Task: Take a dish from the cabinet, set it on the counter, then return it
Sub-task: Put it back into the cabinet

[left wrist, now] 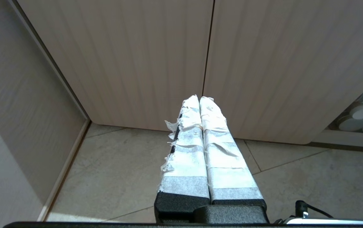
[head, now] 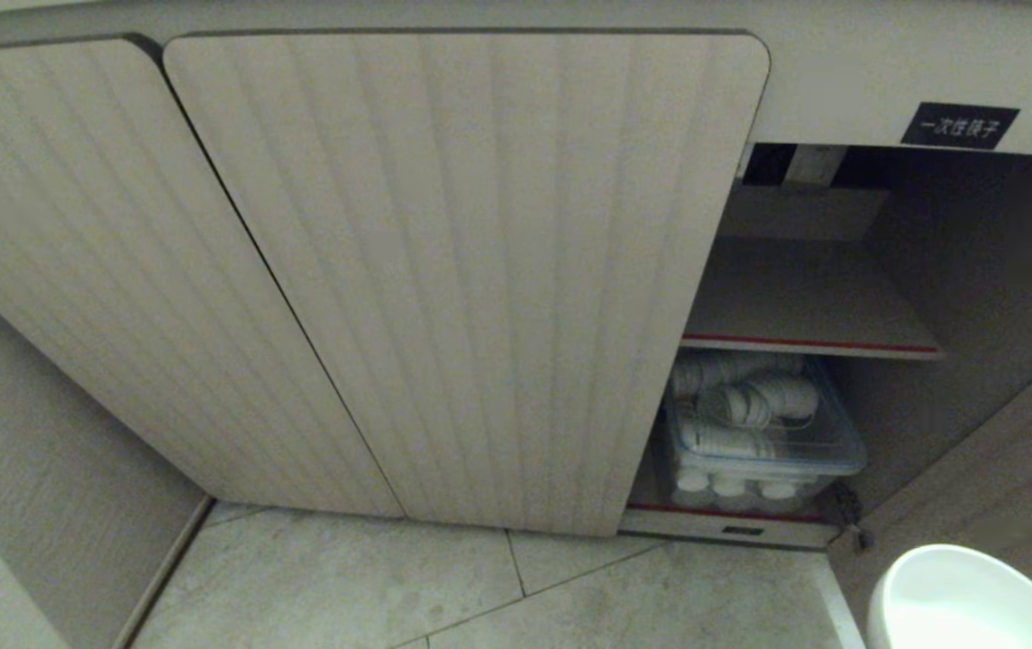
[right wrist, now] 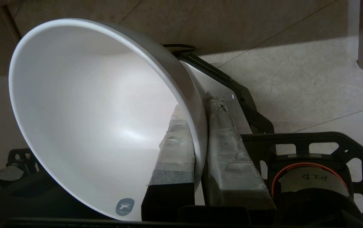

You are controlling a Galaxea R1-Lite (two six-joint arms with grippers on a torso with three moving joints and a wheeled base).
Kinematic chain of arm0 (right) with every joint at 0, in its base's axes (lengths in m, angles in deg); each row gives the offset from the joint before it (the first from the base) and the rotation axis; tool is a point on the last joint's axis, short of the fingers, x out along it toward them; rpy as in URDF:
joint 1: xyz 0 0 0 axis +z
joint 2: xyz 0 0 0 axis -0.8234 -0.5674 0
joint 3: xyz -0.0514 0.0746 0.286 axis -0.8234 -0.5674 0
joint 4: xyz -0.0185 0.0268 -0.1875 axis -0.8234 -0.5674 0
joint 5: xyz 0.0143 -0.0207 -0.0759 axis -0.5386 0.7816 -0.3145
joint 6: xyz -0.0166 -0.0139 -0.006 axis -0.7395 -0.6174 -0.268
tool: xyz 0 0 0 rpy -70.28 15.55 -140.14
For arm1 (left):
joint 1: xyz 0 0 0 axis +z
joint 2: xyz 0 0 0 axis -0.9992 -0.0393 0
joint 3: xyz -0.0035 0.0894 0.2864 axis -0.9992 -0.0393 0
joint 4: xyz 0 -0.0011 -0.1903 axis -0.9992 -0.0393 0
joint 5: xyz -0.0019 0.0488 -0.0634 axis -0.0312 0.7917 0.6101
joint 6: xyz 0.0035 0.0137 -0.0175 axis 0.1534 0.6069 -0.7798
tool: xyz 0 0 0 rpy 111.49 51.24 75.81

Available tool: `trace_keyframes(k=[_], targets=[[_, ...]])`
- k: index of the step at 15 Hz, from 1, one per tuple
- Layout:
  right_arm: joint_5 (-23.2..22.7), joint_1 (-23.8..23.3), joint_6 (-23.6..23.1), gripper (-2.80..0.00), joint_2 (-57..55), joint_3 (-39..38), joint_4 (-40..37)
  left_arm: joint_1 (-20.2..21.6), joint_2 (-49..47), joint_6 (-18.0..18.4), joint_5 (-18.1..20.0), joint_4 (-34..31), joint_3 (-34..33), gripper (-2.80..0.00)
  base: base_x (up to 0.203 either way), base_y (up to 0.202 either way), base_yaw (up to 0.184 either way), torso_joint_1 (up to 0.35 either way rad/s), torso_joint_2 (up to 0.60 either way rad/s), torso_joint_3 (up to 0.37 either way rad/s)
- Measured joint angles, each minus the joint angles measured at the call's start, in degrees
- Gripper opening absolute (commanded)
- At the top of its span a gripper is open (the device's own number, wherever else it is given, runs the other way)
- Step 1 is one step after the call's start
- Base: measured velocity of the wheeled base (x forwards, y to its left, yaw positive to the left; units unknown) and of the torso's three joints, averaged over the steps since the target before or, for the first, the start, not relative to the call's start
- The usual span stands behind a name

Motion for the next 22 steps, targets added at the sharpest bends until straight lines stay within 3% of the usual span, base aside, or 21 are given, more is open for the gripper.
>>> trace_keyframes(k=[8,10,16,22], targets=[[-1.36,-12.89,-10.00,-2.80,-4.21,1.11,0.03,0.00,0.00,-0.01,-0.02,0.00,0.05,-2.80,0.000,0.000,0.000,0.000,0.00,0.000],[-3.75,-14.42,-10.24,-2.80,-6.34,1.19,2.02,0.02,0.00,-0.01,-0.02,0.00,0.05,-2.80,0.000,0.000,0.000,0.000,0.00,0.000],[-4.06,-15.06,-9.80,-2.80,-14.59,4.40,7.47,0.00,0.00,0.00,0.00,0.00,0.05,-2.80,0.000,0.000,0.000,0.000,0.00,0.000],[-4.00,-14.55,-5.28,-2.80,-23.37,10.20,11.61,0.00,0.00,-0.03,-0.02,0.00,0.05,-2.80,0.000,0.000,0.000,0.000,0.00,0.000]])
